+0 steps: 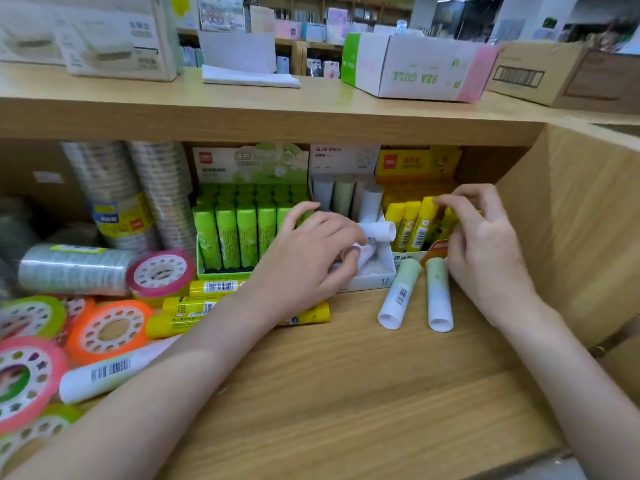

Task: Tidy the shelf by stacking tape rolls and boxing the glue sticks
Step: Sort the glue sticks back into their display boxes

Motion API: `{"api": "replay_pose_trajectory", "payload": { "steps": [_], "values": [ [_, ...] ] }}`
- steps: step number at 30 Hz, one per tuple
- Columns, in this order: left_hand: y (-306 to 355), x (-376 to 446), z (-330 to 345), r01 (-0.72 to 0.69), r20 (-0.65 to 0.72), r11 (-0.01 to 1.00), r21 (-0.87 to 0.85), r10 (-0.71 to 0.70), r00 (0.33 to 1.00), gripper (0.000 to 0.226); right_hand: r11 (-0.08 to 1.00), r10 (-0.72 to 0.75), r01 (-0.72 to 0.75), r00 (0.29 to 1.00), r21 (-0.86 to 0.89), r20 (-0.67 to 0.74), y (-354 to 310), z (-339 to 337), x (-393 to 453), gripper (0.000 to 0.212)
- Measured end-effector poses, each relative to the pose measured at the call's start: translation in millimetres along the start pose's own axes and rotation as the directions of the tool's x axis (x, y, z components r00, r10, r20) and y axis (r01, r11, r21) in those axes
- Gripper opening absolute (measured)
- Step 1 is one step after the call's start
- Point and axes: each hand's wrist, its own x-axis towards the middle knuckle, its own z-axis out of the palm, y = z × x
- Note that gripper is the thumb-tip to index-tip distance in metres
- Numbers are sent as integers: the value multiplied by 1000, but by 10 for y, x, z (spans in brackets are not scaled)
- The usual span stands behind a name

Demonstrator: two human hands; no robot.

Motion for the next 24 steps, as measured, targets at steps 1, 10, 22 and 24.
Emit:
{"api": "replay_pose_trajectory", "payload": {
  "steps": [1,10,22,24],
  "values": [
    [2,1,-3,2,-1,1000,-2,-2,1000,29,1000,-2,2,1000,1,3,1,-9,-8,43],
    [4,-4,-16,5,10,1000,-1,-5,1000,28,964,130,-151,986,218,106,-109,29,67,28],
    [0,-3,-14,14,25,1000,11,-14,1000,28,990,107,-79,962,-120,251,-74,-134,189,46],
    [-2,-11,-12,13,24,1000,13,-14,1000,28,989,143,-130,956,-66,257,-44,-232,127,54]
  ]
}}
